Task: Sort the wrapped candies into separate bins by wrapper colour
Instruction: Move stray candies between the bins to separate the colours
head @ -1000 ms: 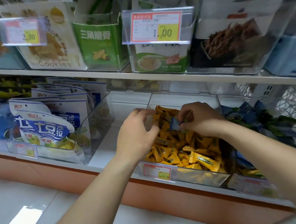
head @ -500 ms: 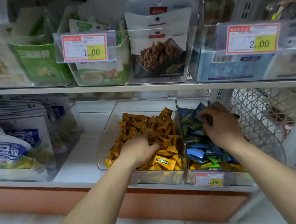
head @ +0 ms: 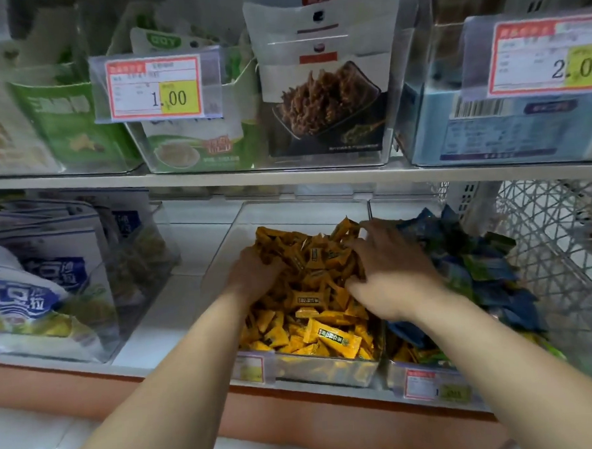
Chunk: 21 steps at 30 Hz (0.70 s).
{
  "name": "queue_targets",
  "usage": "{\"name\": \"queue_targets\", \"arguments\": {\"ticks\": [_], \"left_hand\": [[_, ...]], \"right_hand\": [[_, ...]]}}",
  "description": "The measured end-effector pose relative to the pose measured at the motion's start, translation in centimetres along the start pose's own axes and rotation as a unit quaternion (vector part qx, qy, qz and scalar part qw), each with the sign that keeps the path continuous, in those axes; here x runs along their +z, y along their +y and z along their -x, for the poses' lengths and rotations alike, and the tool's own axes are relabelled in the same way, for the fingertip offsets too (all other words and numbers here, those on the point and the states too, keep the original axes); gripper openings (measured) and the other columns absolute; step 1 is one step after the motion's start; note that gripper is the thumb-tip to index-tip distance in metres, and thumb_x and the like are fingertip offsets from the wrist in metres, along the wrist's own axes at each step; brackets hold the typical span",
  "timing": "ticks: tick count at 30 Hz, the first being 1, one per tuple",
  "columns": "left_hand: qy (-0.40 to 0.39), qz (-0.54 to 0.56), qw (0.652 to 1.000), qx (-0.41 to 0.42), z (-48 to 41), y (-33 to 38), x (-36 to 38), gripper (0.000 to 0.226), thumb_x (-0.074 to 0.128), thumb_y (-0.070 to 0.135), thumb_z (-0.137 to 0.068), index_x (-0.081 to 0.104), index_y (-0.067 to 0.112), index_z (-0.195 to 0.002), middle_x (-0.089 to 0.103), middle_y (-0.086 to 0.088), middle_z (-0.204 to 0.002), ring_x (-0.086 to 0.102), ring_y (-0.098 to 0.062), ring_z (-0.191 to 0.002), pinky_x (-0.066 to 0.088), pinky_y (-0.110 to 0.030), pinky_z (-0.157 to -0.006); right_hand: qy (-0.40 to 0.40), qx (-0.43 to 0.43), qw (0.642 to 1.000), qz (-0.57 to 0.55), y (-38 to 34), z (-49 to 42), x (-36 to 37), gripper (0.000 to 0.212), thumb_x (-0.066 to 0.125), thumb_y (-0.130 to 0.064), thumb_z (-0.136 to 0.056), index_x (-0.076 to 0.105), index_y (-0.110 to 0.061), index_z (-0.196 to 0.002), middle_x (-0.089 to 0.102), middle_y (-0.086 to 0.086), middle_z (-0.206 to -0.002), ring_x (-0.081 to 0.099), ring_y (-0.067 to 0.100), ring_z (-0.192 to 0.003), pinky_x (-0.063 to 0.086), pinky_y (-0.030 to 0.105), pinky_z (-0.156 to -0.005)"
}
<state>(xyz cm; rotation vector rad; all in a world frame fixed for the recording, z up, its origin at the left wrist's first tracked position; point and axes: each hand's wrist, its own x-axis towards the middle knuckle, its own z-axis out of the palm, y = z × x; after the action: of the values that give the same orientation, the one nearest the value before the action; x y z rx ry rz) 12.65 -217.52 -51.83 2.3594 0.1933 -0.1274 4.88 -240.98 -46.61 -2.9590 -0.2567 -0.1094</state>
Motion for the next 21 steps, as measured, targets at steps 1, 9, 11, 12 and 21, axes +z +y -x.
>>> {"name": "queue_targets", "arguments": {"ticks": [1, 9, 11, 12, 21], "left_hand": [[-0.024, 0.014, 1.000, -0.014, -0.5, 0.0, 0.1, 0.063, 0.074, 0.060, -0.072, 0.056, 0.017, -0.115, 0.065, -0.010, -0.117, 0.065, -0.026, -0.096, 0.053, -0.040, -0.087], [-0.085, 0.000, 0.995, -0.053, -2.3, 0.8, 0.8, 0.076, 0.072, 0.068, -0.074, 0.062, 0.012, -0.124, 0.065, -0.013, -0.122, 0.064, -0.027, -0.102, 0.052, -0.040, -0.092], [-0.128, 0.052, 0.990, -0.035, -1.7, 0.8, 0.7, 0.047, 0.069, 0.067, -0.076, 0.069, 0.026, -0.099, 0.072, -0.008, -0.109, 0.066, -0.021, -0.090, 0.051, -0.037, -0.088], [-0.154, 0.083, 0.984, -0.032, -1.3, 0.7, 0.6, 0.045, 0.068, 0.069, -0.073, 0.068, 0.030, -0.096, 0.072, -0.006, -0.108, 0.066, -0.021, -0.092, 0.050, -0.039, -0.092], [-0.198, 0.307, 0.930, -0.034, -0.5, 3.4, -0.8, 0.033, 0.053, 0.045, -0.093, 0.078, 0.025, -0.089, 0.075, -0.012, -0.099, 0.075, -0.025, -0.081, 0.059, -0.032, -0.064]], "right_hand": [[0.000, 0.004, 1.000, -0.011, 0.2, -0.1, 0.2, 0.067, 0.048, -0.055, -0.086, 0.032, -0.033, -0.147, 0.010, -0.004, -0.163, 0.008, 0.025, -0.150, 0.016, 0.045, -0.119], [-0.021, 0.003, 0.998, -0.060, 0.6, 0.1, 0.9, 0.067, 0.048, -0.062, -0.084, 0.035, -0.035, -0.143, 0.007, -0.008, -0.162, 0.009, 0.023, -0.150, 0.023, 0.043, -0.119], [-0.023, 0.005, 0.998, -0.063, 0.5, 0.2, 0.9, 0.066, 0.048, -0.063, -0.083, 0.035, -0.037, -0.143, 0.006, -0.009, -0.162, 0.008, 0.023, -0.150, 0.022, 0.043, -0.118], [-0.024, 0.006, 0.998, -0.061, 0.5, 0.2, 0.9, 0.066, 0.047, -0.063, -0.083, 0.036, -0.038, -0.143, 0.006, -0.009, -0.162, 0.008, 0.024, -0.150, 0.022, 0.043, -0.118], [-0.025, 0.021, 0.999, -0.031, 1.0, -0.8, -0.1, 0.065, 0.051, -0.065, -0.082, 0.042, -0.037, -0.139, 0.016, -0.005, -0.158, 0.020, 0.026, -0.145, 0.028, 0.044, -0.114]]}}
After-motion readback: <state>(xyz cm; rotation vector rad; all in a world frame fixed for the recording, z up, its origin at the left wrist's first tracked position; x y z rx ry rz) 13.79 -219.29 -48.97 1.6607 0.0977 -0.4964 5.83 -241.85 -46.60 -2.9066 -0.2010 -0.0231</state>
